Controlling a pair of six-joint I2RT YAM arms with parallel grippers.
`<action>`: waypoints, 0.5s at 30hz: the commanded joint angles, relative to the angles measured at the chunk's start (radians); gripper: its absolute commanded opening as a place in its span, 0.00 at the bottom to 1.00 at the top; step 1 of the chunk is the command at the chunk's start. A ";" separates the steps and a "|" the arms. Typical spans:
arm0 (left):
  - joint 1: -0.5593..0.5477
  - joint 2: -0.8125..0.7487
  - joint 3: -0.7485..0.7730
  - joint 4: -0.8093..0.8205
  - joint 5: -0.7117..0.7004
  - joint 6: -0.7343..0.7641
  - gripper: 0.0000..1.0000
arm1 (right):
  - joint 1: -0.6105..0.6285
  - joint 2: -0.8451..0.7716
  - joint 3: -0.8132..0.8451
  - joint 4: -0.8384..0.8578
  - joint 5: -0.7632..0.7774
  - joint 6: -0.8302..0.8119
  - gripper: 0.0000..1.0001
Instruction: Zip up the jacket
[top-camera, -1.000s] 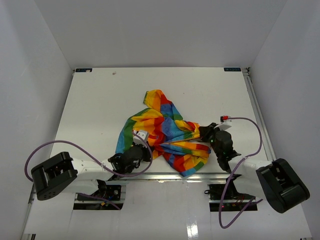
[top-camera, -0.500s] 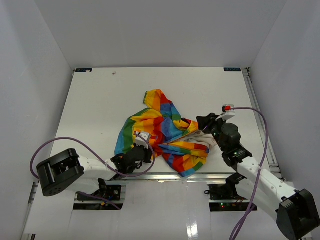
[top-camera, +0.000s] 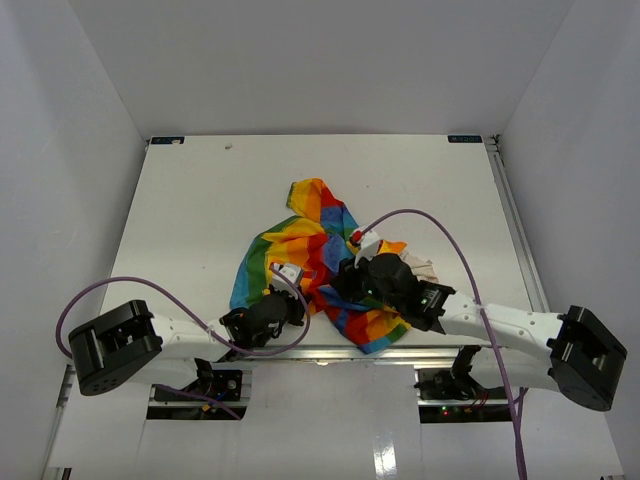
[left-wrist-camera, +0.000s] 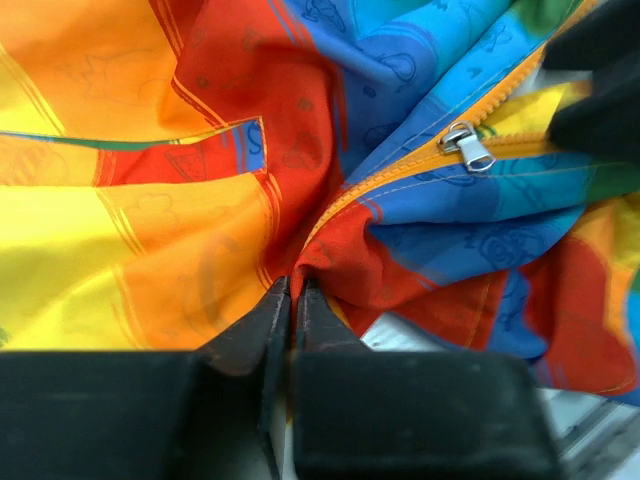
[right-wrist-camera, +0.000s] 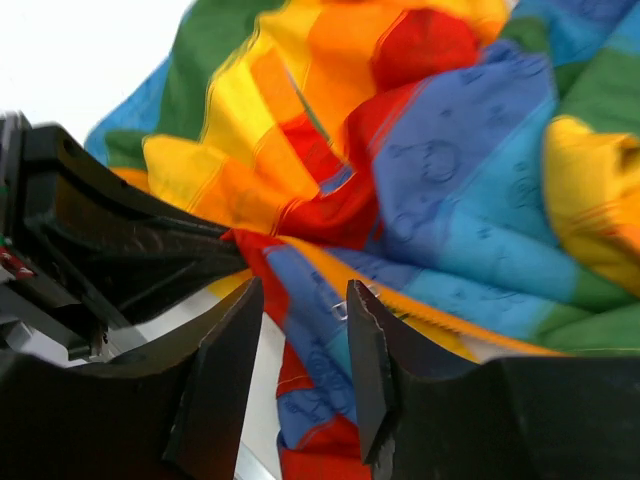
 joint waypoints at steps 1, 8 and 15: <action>-0.007 -0.021 -0.025 0.060 0.027 0.017 0.00 | 0.085 0.100 0.081 -0.070 0.200 -0.007 0.44; -0.010 -0.016 -0.023 0.068 0.025 0.024 0.00 | 0.172 0.179 0.167 -0.162 0.374 0.045 0.40; -0.014 -0.025 -0.034 0.077 0.021 0.023 0.00 | 0.194 0.230 0.203 -0.243 0.467 0.080 0.39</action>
